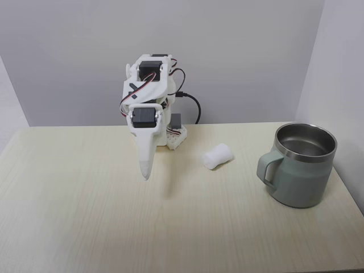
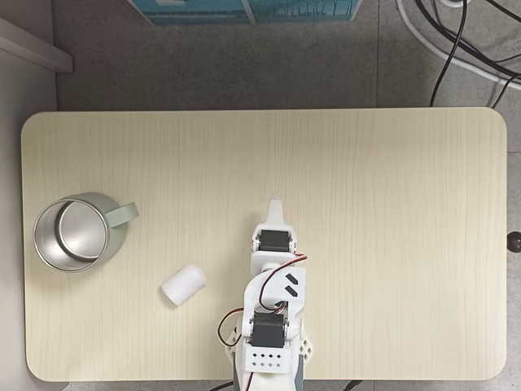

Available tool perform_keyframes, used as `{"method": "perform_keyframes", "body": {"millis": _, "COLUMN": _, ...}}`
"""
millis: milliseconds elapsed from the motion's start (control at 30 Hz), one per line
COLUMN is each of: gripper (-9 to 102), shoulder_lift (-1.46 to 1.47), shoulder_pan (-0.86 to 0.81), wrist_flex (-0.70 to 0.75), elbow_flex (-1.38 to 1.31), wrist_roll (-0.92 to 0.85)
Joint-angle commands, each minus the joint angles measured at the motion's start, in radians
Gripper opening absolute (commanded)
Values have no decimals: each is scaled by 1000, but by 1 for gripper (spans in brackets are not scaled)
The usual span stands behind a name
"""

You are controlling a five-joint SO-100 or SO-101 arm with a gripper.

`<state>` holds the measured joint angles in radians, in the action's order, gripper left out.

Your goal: Grasp a dressing and put it in the cup.

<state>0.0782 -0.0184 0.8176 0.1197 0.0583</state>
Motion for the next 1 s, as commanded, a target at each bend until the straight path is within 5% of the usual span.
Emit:
{"method": "perform_keyframes", "body": {"millis": 0, "gripper": 0, "shoulder_lift": 9, "shoulder_pan": -5, "wrist_flex": -3, "elbow_flex": 6, "wrist_roll": 5}}
{"method": "perform_keyframes", "body": {"millis": 467, "gripper": 0, "shoulder_lift": 9, "shoulder_pan": 9, "wrist_flex": 6, "elbow_flex": 15, "wrist_roll": 2}}
{"method": "perform_keyframes", "body": {"millis": 767, "gripper": 0, "shoulder_lift": -11, "shoulder_pan": 186, "wrist_flex": 239, "elbow_flex": 295, "wrist_roll": -130}}
{"method": "perform_keyframes", "body": {"millis": 967, "gripper": 0, "shoulder_lift": -279, "shoulder_pan": 339, "wrist_flex": 380, "elbow_flex": 546, "wrist_roll": -296}}
